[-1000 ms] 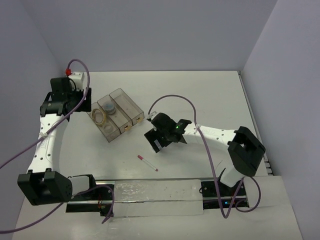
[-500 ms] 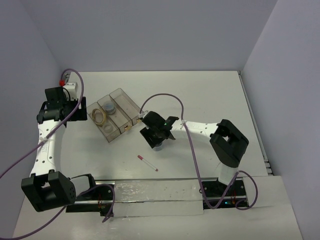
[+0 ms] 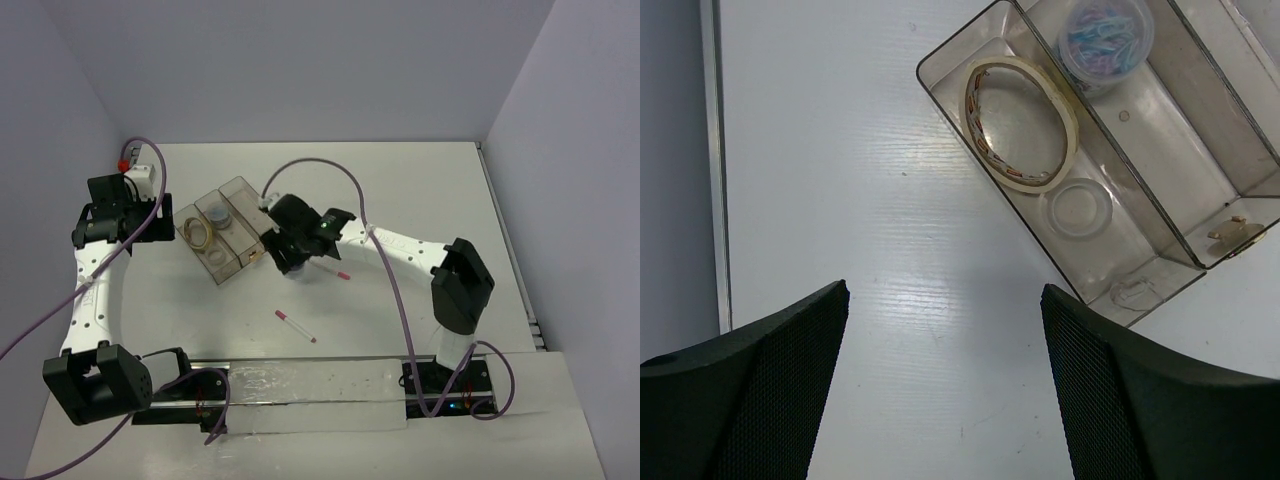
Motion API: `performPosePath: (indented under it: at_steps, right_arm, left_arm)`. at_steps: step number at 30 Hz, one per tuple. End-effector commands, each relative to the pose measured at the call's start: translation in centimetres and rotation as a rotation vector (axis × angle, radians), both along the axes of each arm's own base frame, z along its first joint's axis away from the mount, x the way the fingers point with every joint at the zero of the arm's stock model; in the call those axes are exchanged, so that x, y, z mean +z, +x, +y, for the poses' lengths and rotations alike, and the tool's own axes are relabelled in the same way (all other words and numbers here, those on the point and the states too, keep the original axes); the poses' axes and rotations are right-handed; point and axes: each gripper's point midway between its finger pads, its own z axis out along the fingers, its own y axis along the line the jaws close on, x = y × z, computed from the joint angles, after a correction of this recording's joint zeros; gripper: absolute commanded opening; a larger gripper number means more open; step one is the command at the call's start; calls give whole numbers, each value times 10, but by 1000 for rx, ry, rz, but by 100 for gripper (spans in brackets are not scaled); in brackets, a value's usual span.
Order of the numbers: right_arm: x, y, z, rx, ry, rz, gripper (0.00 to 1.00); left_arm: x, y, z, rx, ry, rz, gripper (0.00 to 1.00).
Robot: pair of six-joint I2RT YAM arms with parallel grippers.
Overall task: Sort the stationery into containers
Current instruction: Pick up the storage box at the center of the board, then place the storage box in the storage box.
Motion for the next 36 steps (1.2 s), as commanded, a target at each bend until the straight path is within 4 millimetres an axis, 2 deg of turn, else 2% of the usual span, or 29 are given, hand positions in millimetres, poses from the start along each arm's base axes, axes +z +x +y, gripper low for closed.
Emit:
performPosePath:
  at_steps: [1, 2, 4, 8, 11, 14, 15, 17, 19, 24, 28, 29, 31, 32, 33, 34, 36]
  right_arm:
    - [96, 40, 62, -17, 213, -165, 0]
    - [119, 48, 74, -14, 249, -194, 0]
    - [101, 64, 98, -1, 217, -182, 0]
    - [90, 88, 130, 15, 203, -198, 0]
    - [64, 95, 145, 40, 219, -204, 0]
    - [54, 102, 148, 23, 224, -222, 0]
    - [57, 105, 149, 18, 222, -230, 0]
    - [41, 111, 150, 3, 185, -234, 0]
    - [36, 113, 151, 4, 175, -236, 0]
    - [-8, 108, 141, -7, 96, -171, 0]
    - [-21, 109, 134, -28, 59, -165, 2]
    - [-21, 108, 135, -21, 59, -163, 7]
    - [-19, 106, 138, 5, 72, -157, 30]
    - [-18, 104, 140, 16, 77, -155, 38]
    - [-11, 103, 141, 26, 91, -160, 48]
    - [-8, 103, 141, 30, 95, -164, 54]
    - [11, 102, 143, 43, 126, -182, 65]
  left_arm:
    - [20, 8, 2, -4, -4, -76, 84]
    - [21, 9, 0, -12, -11, -78, 84]
    - [21, 9, -2, -19, -17, -78, 84]
    - [20, 8, 0, -19, -8, -82, 84]
    - [17, 7, -1, -21, -12, -78, 84]
    - [15, 7, -2, -23, -17, -76, 84]
    - [15, 7, -2, -23, -18, -75, 84]
    - [15, 6, -2, -25, -19, -76, 84]
    - [15, 6, -3, -26, -20, -75, 84]
    - [13, 4, 0, -20, -8, -75, 84]
    - [14, 5, -3, -28, -16, -74, 84]
    - [13, 5, -3, -30, -17, -72, 84]
    - [13, 6, -2, -28, -15, -69, 84]
    - [13, 5, -2, -28, -14, -68, 84]
    - [12, 5, -2, -30, -14, -67, 84]
    - [11, 5, -2, -30, -14, -66, 84]
    - [10, 5, -3, -36, -18, -64, 84]
